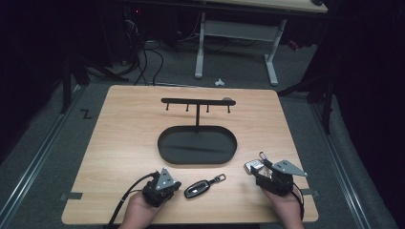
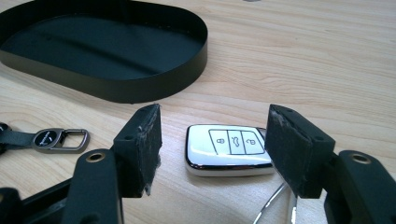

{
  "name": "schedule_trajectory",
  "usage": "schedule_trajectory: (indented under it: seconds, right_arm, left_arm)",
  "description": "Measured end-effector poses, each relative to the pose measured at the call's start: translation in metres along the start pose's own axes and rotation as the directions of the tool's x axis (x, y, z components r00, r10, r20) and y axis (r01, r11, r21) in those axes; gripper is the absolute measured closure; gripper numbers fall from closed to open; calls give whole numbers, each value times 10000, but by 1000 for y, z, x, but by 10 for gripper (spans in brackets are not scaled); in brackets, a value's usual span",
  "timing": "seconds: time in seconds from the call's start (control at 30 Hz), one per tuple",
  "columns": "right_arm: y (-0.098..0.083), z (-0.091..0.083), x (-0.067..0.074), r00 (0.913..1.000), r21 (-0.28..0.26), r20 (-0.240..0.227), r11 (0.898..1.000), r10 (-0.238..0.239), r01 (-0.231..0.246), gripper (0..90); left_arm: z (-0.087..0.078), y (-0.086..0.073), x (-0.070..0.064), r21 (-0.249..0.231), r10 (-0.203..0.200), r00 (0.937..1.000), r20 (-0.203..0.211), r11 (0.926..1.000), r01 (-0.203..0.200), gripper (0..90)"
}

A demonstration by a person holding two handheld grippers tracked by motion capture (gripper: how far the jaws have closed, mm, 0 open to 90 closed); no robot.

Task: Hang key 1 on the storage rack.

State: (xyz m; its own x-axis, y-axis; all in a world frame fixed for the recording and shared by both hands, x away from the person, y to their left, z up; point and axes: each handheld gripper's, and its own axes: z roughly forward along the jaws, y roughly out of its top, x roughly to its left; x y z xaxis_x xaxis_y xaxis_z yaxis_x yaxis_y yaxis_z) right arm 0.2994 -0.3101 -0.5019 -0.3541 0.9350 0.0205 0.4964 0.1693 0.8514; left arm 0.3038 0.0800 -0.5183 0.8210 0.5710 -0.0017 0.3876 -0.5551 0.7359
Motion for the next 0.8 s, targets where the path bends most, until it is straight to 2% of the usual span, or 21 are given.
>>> schedule_trajectory:
  seconds: [0.17, 0.2, 0.23, 0.33, 0.4, 0.63, 0.8]
  right_arm:
    - [0, 1, 2, 10000, 32, -31, 10000, -66, 66, 366]
    - [-1, 1, 2, 9999, 53, -69, 10000, -77, 78, 366]
    - [-1, 1, 2, 9999, 55, -85, 9999, -88, 89, 366]
    - [-1, 2, 2, 9999, 97, -85, 9999, -79, 79, 366]
    - [-1, 2, 3, 10000, 40, 5, 10000, -67, 67, 366]
    - [0, 4, 5, 9997, 33, 56, 9998, -220, 220, 362]
    - [0, 5, 7, 9999, 58, 17, 9999, -145, 145, 352]
  left_arm:
    - [5, 2, -7, 191, 108, 9999, 124, 9998, -111, 900]
    - [8, 2, -11, 346, 276, 9994, 202, 9990, -283, 900]
    - [11, 1, -16, 283, 48, 9997, 246, 9996, -55, 900]
    - [10, 2, -17, 428, 406, 9985, 377, 9982, -422, 900]
    - [10, 3, -20, 419, 463, 9975, 532, 9979, -486, 900]
    - [16, 9, -42, 345, 1082, 9877, 1126, 9930, -1128, 900]
    - [24, 13, -56, 218, 1281, 9810, 1457, 9909, -1327, 899]
